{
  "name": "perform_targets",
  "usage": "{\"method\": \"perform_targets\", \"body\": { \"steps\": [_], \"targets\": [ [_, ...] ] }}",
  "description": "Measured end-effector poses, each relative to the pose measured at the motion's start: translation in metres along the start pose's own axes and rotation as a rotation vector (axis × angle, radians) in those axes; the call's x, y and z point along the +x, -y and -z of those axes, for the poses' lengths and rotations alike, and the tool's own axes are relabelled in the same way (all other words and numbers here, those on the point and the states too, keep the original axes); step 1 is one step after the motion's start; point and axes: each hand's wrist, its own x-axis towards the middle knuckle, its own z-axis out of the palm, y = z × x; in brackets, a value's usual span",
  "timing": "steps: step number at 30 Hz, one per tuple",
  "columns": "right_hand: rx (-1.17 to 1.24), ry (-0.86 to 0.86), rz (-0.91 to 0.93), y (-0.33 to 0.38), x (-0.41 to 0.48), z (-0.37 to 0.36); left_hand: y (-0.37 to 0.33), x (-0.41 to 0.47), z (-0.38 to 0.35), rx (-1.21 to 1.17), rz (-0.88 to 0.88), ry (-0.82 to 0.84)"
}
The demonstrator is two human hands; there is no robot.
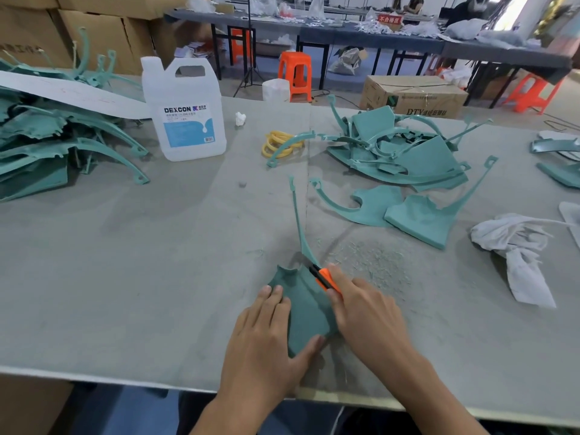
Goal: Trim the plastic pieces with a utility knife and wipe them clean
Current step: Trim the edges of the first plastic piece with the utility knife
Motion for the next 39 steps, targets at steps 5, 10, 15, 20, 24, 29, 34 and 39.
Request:
{"method": "perform_targets", "body": {
  "steps": [5,10,15,20,24,29,34,39],
  "targets": [
    [0.054,0.010,0.060,0.010,-0.008,0.000,0.000,0.000,-0.001,-0.013,0.000,0.021],
    [-0.003,0.032,0.072,0.014,-0.005,-0.004,0.001,-0.001,-0.004,-0.023,-0.005,0.012],
    [0.019,0.042,0.063,0.007,-0.001,-0.007,0.001,-0.001,-0.003,-0.029,-0.003,0.003],
    [0.029,0.017,0.015,-0.008,-0.001,-0.005,0.001,-0.001,0.000,-0.058,-0.013,0.006],
    [0.063,0.040,-0.005,-0.018,-0.001,0.002,0.010,0.001,-0.002,-0.081,-0.041,0.111],
    [0.149,-0.030,0.063,-0.002,0.006,0.005,0.037,0.000,0.010,-0.133,-0.110,-0.080],
    [0.111,0.016,0.140,0.025,0.010,-0.003,0.048,-0.002,0.002,-0.160,-0.081,-0.154],
    [0.047,0.033,0.148,0.033,0.013,-0.011,0.049,-0.001,-0.001,-0.180,-0.086,-0.170]
  ]
}}
